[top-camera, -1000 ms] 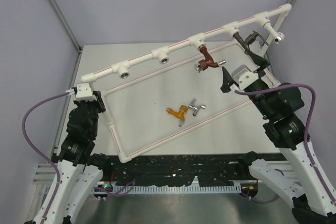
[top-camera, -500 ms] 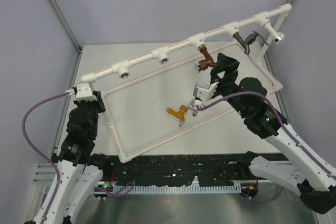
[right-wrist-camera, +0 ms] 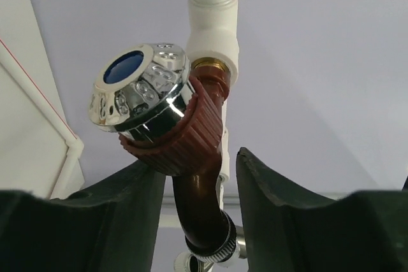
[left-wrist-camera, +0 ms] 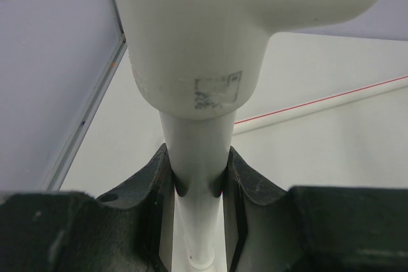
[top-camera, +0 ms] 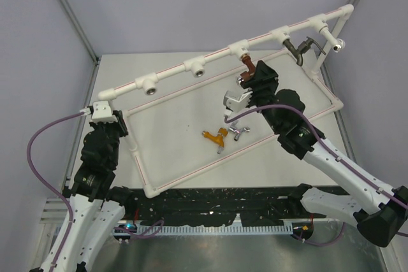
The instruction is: Install the water faucets
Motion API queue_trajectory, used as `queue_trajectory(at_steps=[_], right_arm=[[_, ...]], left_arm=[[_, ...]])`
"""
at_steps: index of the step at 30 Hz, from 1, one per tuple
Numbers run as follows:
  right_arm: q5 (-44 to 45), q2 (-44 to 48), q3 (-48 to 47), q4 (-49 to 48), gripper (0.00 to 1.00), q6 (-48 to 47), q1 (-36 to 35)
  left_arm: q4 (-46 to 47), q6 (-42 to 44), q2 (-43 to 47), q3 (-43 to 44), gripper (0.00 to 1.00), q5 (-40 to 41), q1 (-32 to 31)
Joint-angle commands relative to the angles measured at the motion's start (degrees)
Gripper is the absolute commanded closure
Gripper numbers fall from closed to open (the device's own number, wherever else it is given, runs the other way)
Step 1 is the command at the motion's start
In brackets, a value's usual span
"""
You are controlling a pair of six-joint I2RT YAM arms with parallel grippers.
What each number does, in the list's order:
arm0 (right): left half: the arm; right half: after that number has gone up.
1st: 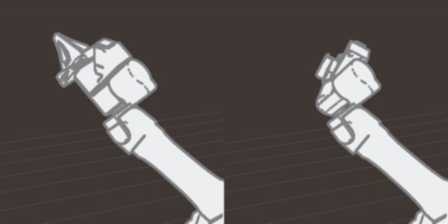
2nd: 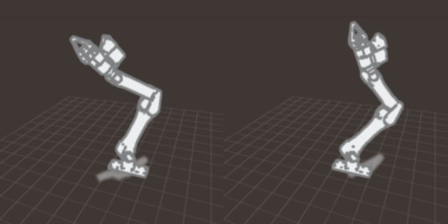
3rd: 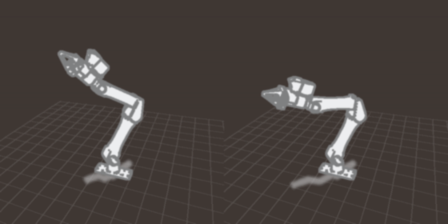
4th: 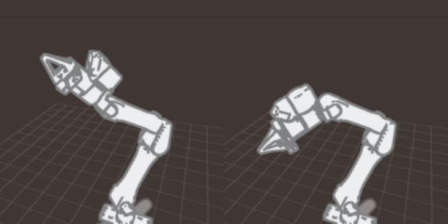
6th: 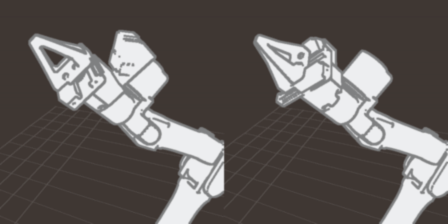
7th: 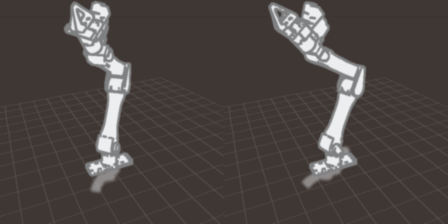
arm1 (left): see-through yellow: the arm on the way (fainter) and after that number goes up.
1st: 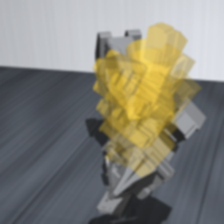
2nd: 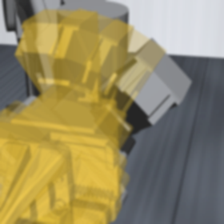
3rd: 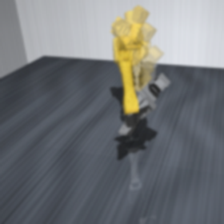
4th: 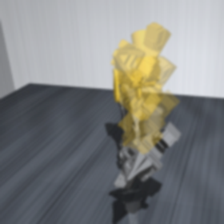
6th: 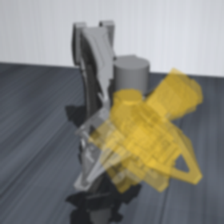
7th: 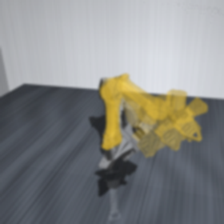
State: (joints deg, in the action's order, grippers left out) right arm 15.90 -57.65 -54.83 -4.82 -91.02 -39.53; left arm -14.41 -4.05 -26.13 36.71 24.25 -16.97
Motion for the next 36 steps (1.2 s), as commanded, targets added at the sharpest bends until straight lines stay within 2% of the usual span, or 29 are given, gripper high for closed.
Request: queue_trajectory(at_steps=[1, 2, 3, 4, 7, 9, 12, 13, 14, 15, 16, 17, 18, 19, 20, 25, 28, 30, 32, 33, 34, 35, 36], right_arm=[[1.5, -0.88, -0.98, -6.08, 0.52, 4.52, -0.11], [1.24, -0.89, -0.98, -6.08, 0.61, 5.58, -0.11], [0.54, -0.89, -0.9, -6.08, 0.65, 7.94, -0.11], [0.19, -0.89, -0.89, -5.99, 0.75, 9.18, -0.11], [-1.13, -0.62, -0.63, -6.6, 0.95, 18.82, -0.11], [-2.36, -0.19, -0.54, -7.39, 0.95, 27.97, -0.02], [-3.77, -0.01, -0.72, -9.76, 0.95, 49.19, 0.42], [-4.03, 0.17, -0.28, -13.34, 0.95, 54.76, 0.76], [-4.3, 0.52, 1.29, -15.55, 0.95, 66.12, 0.94], [-4.47, 0.61, 2.35, -21.05, 0.95, 71.81, 1.9], [-4.48, 0.87, 4.27, -23.46, 0.95, 84.13, 2.61], [-4.48, 0.87, 5.42, -28.44, 0.95, 89.82, 4.18], [-4.3, 0.61, 7.09, -30.75, 0.95, 101.63, 5.85], [-4.47, 0.35, 7.71, -33.65, 0.95, 106.27, 6.48], [-4.39, -0.18, 8.76, -35.42, 0.94, 114.93, 7.7], [2.54, -2.55, 13.95, -47.54, 0.95, 139.24, 8.41], [5.71, -3.7, 15.1, -49.5, 0.95, 152.24, 8.41], [6.16, -3.88, 15.37, -49.41, 0.91, 156.05, 8.33], [6.25, -3.53, 15.45, -50.02, 0.79, 154.4, 8.41], [6.25, -2.92, 15.71, -50.46, 0.66, 151.96, 8.41], [6.07, -2.56, 16.06, -50.81, 0.6, 150.71, 8.41], [5.9, -1.86, 16.5, -51.51, 0.49, 147.31, 8.41], [5.63, -1.51, 16.94, -51.95, 0.45, 145.62, 8.5]], left_arm=[[-3.78, 0.98, -1.12, 0.12, 1.0, -5.35, -0.78], [-3.78, 0.98, -1.2, 0.12, 1.0, -5.35, -0.87], [-3.78, 0.98, -1.2, 0.12, 1.0, -5.44, -0.87], [-3.87, 0.98, -1.2, 0.12, 1.0, -5.44, -0.78], [-3.78, 0.89, -1.12, 0.12, 1.0, -5.53, -0.87], [-3.69, 0.89, -1.12, 0.12, 1.0, -5.53, -0.69], [-3.69, 0.89, -1.2, 0.12, 1.0, -5.7, -0.78], [-3.69, 0.89, -1.2, 0.12, 1.0, -5.79, -0.87], [-3.69, 0.89, -1.12, 0.03, 1.0, -5.79, -0.78], [-3.69, 0.89, -1.03, 0.03, 1.0, -5.71, -0.78], [-3.69, 0.89, -1.03, 0.03, 1.0, -5.62, -0.78], [-3.69, 0.89, -0.94, 0.03, 1.0, -5.62, -0.87], [-3.69, 0.89, -0.77, 0.03, 1.0, -5.62, -0.78], [-3.69, 0.89, -0.76, 0.03, 1.0, -5.53, -0.78], [-3.69, 0.98, -0.68, 0.03, 1.0, -5.44, -0.78], [-3.6, 0.98, -0.41, -0.06, 1.0, -5.27, -0.78], [-3.6, 0.98, -0.32, -0.06, 1.0, -5.27, -0.78], [-3.6, 0.98, -0.33, -0.06, 1.0, -5.27, -0.78], [-3.69, 0.98, -0.33, -0.06, 1.0, -5.18, -0.69], [-3.6, 0.98, -0.33, -0.06, 1.0, -5.18, -0.78], [-3.6, 0.98, -0.33, -0.06, 1.0, -5.09, -0.78], [-3.6, 0.98, -0.24, 0.03, 1.0, -5.09, -0.78], [-3.52, 0.98, -0.32, 0.03, 1.0, -5.09, -0.78]])
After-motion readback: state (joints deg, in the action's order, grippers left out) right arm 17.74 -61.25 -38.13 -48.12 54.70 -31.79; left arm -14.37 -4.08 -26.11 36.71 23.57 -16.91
